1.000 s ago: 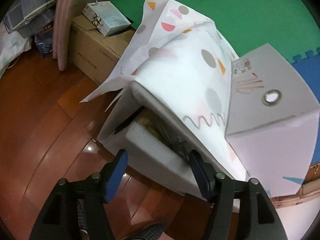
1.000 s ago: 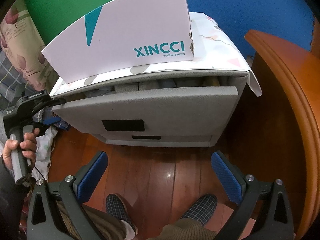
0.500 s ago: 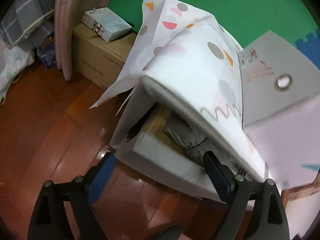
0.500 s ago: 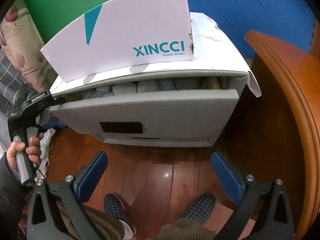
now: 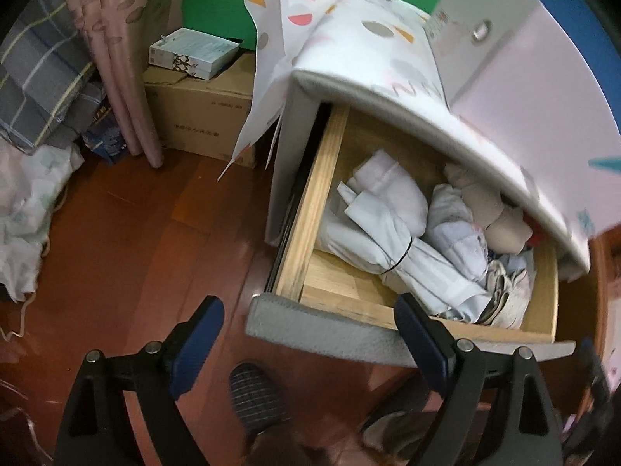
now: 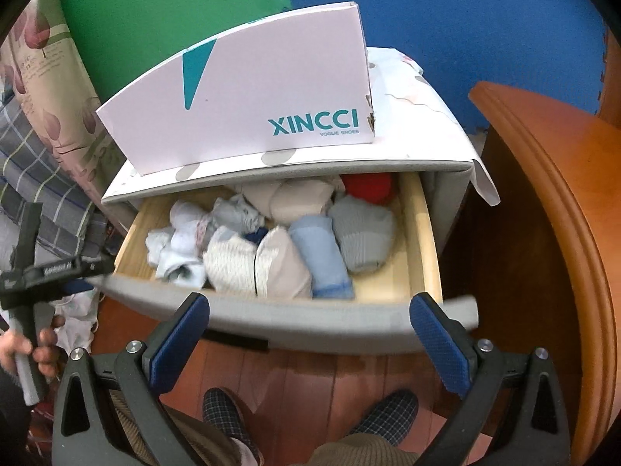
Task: Take underwear out of drawer
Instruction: 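Pull the top drawer open with the left hand, then lower the right gripper into the drawer and grasp the grey rolled sock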
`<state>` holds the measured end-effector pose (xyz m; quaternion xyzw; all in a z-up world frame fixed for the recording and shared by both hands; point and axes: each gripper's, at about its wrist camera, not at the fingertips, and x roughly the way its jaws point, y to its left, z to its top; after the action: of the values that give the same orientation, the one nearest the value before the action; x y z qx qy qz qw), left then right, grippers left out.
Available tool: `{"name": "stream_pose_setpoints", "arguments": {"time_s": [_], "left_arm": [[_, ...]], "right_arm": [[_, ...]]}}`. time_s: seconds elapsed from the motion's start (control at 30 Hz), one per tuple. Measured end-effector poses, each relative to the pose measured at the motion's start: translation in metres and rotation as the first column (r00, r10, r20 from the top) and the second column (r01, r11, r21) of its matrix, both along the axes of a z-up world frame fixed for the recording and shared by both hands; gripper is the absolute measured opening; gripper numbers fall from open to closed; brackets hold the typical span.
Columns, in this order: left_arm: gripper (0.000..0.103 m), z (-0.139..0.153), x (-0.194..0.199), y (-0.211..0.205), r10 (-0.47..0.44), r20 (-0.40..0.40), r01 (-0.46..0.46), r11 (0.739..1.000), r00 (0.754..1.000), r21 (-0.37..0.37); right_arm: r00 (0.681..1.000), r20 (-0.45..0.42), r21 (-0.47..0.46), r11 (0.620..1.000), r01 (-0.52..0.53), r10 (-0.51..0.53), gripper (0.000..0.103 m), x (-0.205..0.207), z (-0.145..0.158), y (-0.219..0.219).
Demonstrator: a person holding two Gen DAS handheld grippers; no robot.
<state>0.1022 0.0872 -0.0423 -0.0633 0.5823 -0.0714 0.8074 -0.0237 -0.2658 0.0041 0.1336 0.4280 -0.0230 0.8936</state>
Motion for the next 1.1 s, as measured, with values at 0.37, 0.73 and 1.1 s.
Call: {"name": "stream_pose_setpoints", "arguments": {"time_s": [0.37,0.73,1.1], "left_arm": [[0.093,0.003,-0.035,0.006,-0.047,-0.026,0.049,0.997,0.999,0.054],[0.093,0.002,-0.043,0.013,-0.016,-0.037,0.017,0.999,0.999,0.037],[0.091,0.02,-0.048,0.002,-0.014,0.065,0.008,0.995,0.998,0.102]], "right_arm": [[0.998,-0.066,0.015,1.0,-0.009,0.01,0.103,0.009,-0.003,-0.002],[0.975,-0.218,0.026,0.999,-0.041,0.045,0.103,0.039,-0.006,-0.014],[0.942,-0.32,0.042,0.995,-0.094,0.102,0.081,0.064,-0.031,-0.022]]}}
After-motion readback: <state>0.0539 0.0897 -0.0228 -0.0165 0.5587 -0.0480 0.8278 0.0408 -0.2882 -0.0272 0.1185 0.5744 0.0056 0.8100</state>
